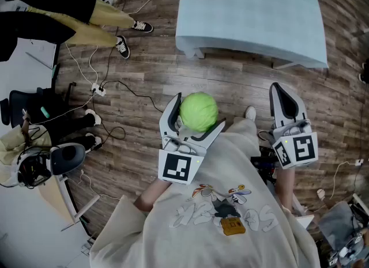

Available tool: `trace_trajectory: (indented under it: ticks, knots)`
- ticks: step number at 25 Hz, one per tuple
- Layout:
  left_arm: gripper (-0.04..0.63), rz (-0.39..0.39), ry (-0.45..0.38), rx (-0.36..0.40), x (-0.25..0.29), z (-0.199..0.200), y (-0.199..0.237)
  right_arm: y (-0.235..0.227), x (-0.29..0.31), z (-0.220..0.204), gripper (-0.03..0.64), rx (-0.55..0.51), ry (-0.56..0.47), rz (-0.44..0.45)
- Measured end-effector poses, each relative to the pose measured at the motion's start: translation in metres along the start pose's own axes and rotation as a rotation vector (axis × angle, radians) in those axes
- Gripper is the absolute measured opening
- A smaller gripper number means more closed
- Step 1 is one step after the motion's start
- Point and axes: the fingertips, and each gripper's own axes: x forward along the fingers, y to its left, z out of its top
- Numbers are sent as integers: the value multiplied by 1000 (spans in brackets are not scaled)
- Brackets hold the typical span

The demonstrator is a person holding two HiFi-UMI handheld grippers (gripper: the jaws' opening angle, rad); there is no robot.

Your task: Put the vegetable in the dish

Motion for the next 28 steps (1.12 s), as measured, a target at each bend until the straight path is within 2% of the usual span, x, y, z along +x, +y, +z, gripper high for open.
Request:
trace_trajectory:
  ticks: [3,5,9,14,16,19,24,28]
  knots:
    - [520,-13,1,42,-48,-11,70,90,29,0,21,12,-6,-45]
    - [520,-26,8,50,-74,-22,105,139,36,-9,21,1,28,-53]
    - [520,-56,29,31,-100,-40,138,185,33,-24,21,18,77,-84]
    - [520,-113,-6,66,-108,-34,129,183,22,-20,21,29,81,-153]
    - [520,-134,-31,68,-108,-24,122,181,19,-10,21,52,50,-159]
    - [520,-176,-57,120,-107,-16,111,184,16,-1,21,48,33,-150]
    - [520,-147,-41,102,-96,-15,101,168,5,-4,23,18,26,-135]
    - [520,-158,-48,156,-84,-20,92,151,-7,-16,21,35,29,-144]
